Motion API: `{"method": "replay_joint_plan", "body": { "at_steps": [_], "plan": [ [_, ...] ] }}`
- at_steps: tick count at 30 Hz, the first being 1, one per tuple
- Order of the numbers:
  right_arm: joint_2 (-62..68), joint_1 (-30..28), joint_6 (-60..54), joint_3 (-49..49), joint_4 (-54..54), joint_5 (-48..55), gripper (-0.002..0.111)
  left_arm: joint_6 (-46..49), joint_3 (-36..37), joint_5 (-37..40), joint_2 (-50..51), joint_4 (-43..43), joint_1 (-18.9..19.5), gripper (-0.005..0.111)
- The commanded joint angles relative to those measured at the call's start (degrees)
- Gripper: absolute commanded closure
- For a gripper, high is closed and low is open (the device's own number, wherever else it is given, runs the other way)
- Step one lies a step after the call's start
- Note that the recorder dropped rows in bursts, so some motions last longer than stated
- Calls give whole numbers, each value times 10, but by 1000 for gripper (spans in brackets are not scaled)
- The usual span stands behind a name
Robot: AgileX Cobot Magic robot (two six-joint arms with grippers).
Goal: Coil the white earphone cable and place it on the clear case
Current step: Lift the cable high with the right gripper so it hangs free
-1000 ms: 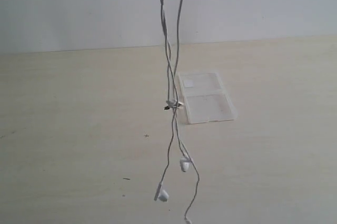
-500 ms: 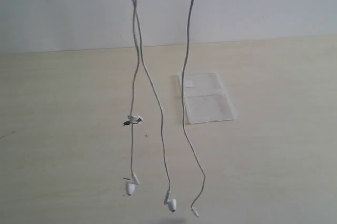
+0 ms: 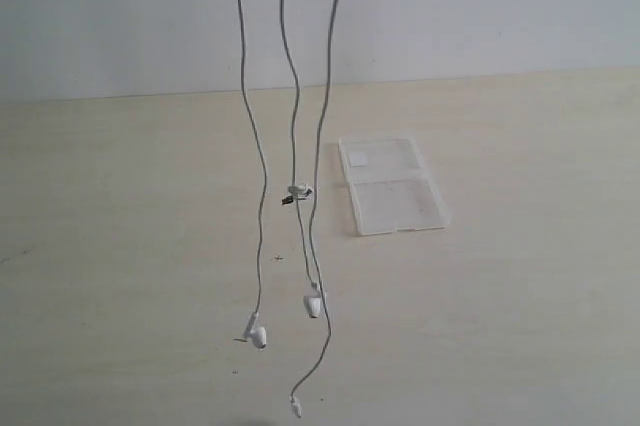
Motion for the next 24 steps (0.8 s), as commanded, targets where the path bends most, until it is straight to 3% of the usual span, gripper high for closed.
{"method": "replay_joint_plan", "body": {
  "at_steps": [1, 6, 10, 15, 16, 21, 24],
  "plan": [
    [0, -1, -2, -5, 6, -15, 108, -67, -1, -181, -3, -149, 1, 107],
    [0, -1, -3, -5, 16, -23, 108, -125, -1, -276, -3, -140, 1, 107],
    [0, -1, -3, -8, 31, -23, 108, -214, -1, -289, -3, -134, 1, 107],
    [0, -1, -3, -8, 31, -17, 108, -462, -1, -225, -3, -123, 1, 107],
    [0, -1, -3, -8, 30, -14, 108, -489, -1, -203, -3, -108, 1, 107],
    [0, -1, -2, -8, 28, -11, 108, -580, -8, -151, -3, 125, 1, 107],
    [0, -1, -2, -8, 21, -11, 108, -598, -39, -133, -3, 181, 1, 107]
  ]
}}
